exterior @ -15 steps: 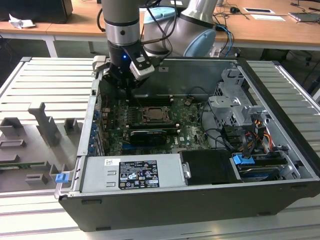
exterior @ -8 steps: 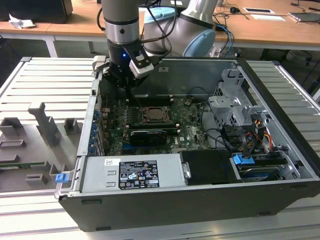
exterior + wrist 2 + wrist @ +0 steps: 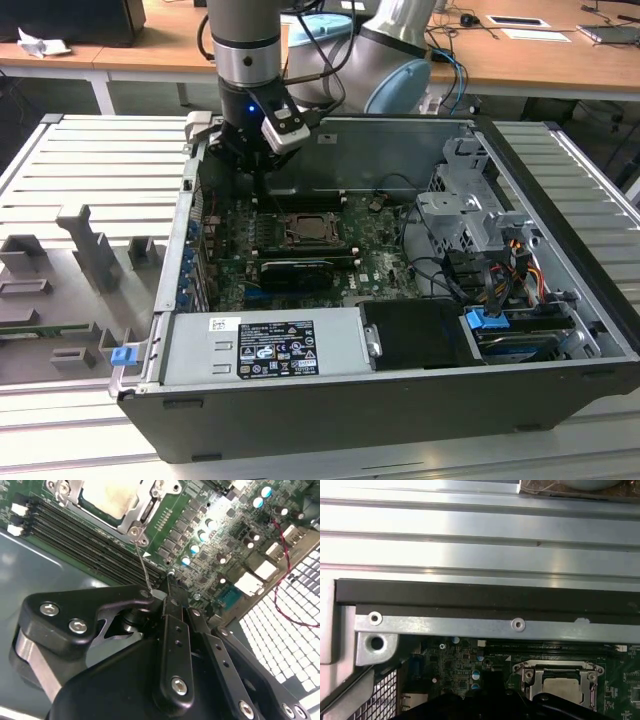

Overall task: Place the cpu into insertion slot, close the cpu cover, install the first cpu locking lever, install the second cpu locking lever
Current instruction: 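Install the first cpu locking lever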

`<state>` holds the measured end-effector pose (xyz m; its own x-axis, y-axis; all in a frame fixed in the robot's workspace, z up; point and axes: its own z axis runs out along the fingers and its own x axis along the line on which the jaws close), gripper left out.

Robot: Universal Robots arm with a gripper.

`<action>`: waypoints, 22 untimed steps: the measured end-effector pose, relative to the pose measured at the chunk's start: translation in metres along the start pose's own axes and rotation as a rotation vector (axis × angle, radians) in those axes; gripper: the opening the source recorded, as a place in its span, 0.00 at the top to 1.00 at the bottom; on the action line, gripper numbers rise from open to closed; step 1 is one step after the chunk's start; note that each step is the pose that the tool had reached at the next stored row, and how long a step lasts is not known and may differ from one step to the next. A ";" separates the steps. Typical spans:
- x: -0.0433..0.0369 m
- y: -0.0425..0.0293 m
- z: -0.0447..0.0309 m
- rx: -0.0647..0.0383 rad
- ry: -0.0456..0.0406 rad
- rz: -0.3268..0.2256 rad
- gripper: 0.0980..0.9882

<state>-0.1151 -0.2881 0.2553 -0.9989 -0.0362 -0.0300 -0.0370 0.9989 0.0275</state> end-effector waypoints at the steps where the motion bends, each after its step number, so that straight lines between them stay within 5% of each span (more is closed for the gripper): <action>1: -0.0011 0.0000 0.0001 0.000 0.0000 0.000 0.99; 15: -0.0123 -0.0004 0.0013 0.000 0.0005 0.000 0.99; 17: -0.0281 -0.0010 0.0020 0.000 0.0005 0.000 0.99; 22: -0.0448 -0.0017 0.0034 0.000 0.0020 0.000 0.99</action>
<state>-0.0703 -0.2880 0.2532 -0.9989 -0.0364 -0.0280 -0.0372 0.9989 0.0271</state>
